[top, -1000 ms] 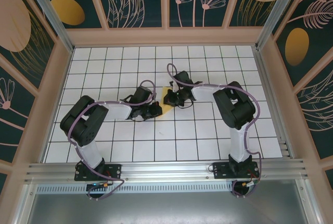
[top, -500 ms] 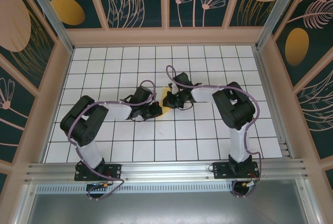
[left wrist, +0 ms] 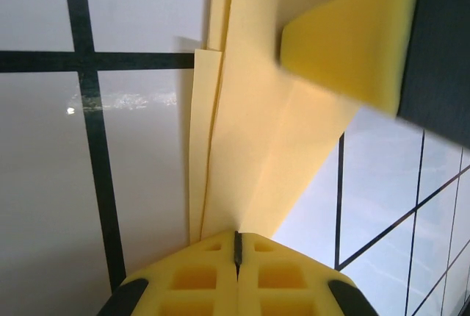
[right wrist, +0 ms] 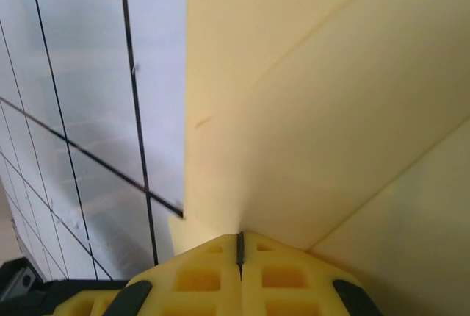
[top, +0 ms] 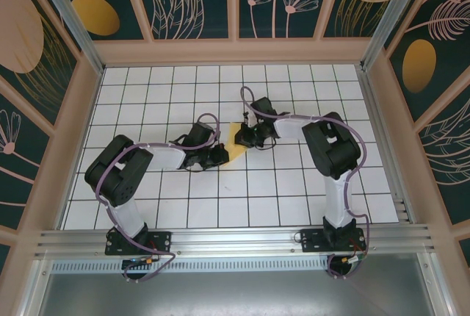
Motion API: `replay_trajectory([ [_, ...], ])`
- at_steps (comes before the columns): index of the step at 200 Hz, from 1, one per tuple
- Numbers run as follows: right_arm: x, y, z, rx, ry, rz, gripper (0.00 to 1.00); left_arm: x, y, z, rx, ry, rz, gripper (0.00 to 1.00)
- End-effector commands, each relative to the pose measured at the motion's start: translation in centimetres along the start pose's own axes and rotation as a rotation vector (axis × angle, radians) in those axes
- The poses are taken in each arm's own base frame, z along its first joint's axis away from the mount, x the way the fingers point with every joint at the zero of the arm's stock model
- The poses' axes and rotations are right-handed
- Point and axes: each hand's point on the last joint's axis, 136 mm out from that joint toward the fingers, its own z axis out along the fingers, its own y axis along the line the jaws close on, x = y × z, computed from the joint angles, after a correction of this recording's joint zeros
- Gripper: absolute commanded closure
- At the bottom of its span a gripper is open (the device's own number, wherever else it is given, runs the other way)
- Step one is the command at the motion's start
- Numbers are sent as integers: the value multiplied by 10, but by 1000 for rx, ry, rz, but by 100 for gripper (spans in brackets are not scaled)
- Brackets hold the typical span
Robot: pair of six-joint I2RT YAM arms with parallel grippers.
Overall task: Fold a paper plane with a square sheet of paper (pick it up from the middle)
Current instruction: Fourth fold the wing at the center of the table.
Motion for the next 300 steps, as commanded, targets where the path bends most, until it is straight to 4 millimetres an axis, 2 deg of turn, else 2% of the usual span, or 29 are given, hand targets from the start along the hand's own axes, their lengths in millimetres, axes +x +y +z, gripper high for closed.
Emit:
replay_trajectory([
  [1,-28,-37,-3,93,-55,16,98,34,45,6,-139,91,-58,100],
  [41,-59,-61,-10,133,-105,45,99,36,43,6,-130,98,-57,100],
  [73,-89,-68,-25,154,-161,51,99,34,39,6,-119,98,-50,100],
  [107,-119,-66,-46,169,-225,43,98,30,33,5,-105,94,-39,100],
  [128,-128,-51,-60,154,-254,20,96,21,19,2,-70,75,-20,100],
  [134,-127,-47,-64,145,-258,20,95,17,13,1,-54,64,-12,100],
  [152,-119,-33,-78,116,-277,19,85,-4,-15,-8,11,8,17,90],
  [164,-108,-25,-83,90,-289,28,76,-19,-35,-16,62,-43,29,79],
  [174,-98,-19,-87,65,-295,42,71,-28,-46,-18,90,-72,33,76],
  [178,-93,-17,-87,57,-294,51,69,-35,-59,-27,121,-101,47,74],
  [191,-79,-11,-88,27,-292,74,64,-45,-68,-34,142,-146,45,68],
  [205,-64,-1,-88,-5,-290,87,61,-53,-70,-38,144,-186,41,65],
  [219,-53,5,-84,-21,-283,98,59,-58,-63,-38,118,-211,26,62],
  [261,-36,5,-63,-18,-250,152,54,-61,-46,-34,87,-226,-14,59],
  [290,-34,7,-47,-16,-219,149,56,-59,-49,-29,109,-201,-10,69],
  [293,-34,7,-46,-16,-218,149,57,-57,-43,-21,95,-184,-16,70],
  [300,-34,7,-44,-18,-215,150,57,-57,-42,-19,95,-177,-16,73],
])
